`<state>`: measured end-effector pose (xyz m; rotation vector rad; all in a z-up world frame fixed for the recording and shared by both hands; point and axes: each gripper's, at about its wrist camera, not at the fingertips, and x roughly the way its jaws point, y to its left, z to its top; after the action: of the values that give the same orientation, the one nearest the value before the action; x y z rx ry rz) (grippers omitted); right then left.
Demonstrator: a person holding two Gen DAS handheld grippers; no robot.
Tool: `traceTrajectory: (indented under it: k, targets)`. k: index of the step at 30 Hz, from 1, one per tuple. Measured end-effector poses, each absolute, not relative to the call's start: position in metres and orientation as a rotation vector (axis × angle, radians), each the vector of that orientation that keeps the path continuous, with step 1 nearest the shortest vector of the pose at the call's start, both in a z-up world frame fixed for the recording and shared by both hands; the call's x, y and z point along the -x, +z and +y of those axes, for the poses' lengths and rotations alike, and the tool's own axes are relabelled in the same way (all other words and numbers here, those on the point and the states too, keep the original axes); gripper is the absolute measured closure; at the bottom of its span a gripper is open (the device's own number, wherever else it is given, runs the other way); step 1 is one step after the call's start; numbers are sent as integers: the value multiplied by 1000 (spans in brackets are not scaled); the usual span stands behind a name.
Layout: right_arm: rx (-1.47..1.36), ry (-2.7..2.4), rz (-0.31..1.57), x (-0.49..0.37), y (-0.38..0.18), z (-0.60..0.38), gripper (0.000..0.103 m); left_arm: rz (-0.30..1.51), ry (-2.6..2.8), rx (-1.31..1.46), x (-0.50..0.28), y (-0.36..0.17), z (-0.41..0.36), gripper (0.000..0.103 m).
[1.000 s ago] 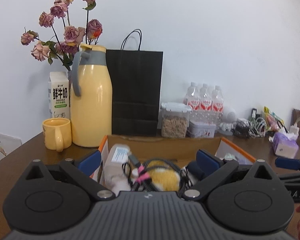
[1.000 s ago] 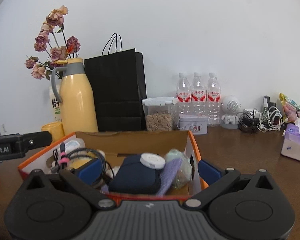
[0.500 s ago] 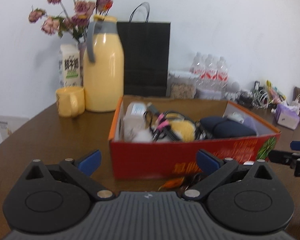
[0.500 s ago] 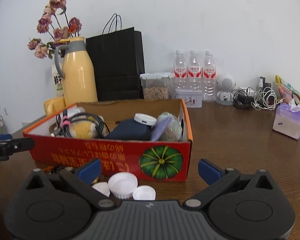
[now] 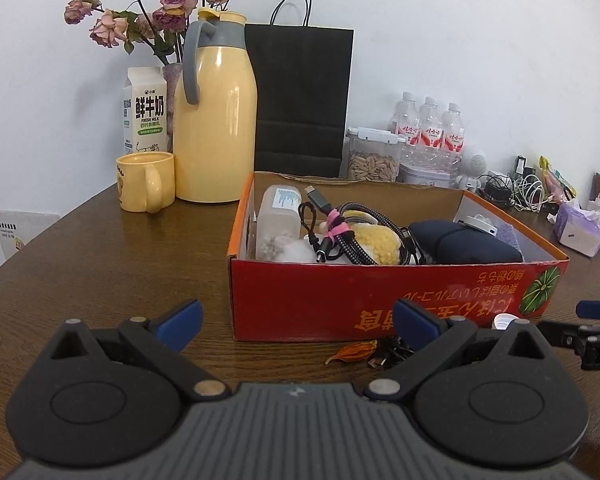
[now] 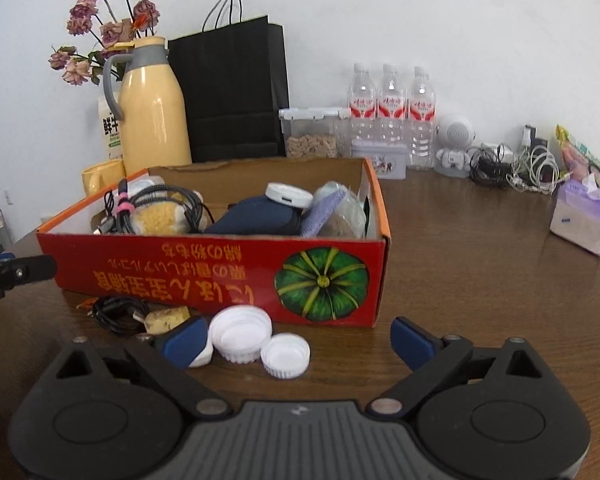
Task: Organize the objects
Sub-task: 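Grasp a white cap with the right gripper while the left gripper grasps the small orange piece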
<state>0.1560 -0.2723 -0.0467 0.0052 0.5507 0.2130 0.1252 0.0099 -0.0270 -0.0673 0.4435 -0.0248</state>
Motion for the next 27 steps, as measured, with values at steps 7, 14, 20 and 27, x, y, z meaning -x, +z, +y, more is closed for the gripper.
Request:
traceTrajectory:
  k: [7, 14, 20, 27]
  targets:
    - [-45, 197, 617, -156, -54, -286, 23, 447, -27, 75, -126, -27, 11, 0]
    - [14, 202, 663, -169, -59, -276, 27, 447, -21, 67, -126, -28, 10, 0]
    - [50, 236, 658, -174, -59, -268, 42, 451, -19, 65, -126, -28, 9, 0]
    - [32, 266, 643, -174, -56, -269, 76, 455, -16, 61, -127, -29, 9, 0]
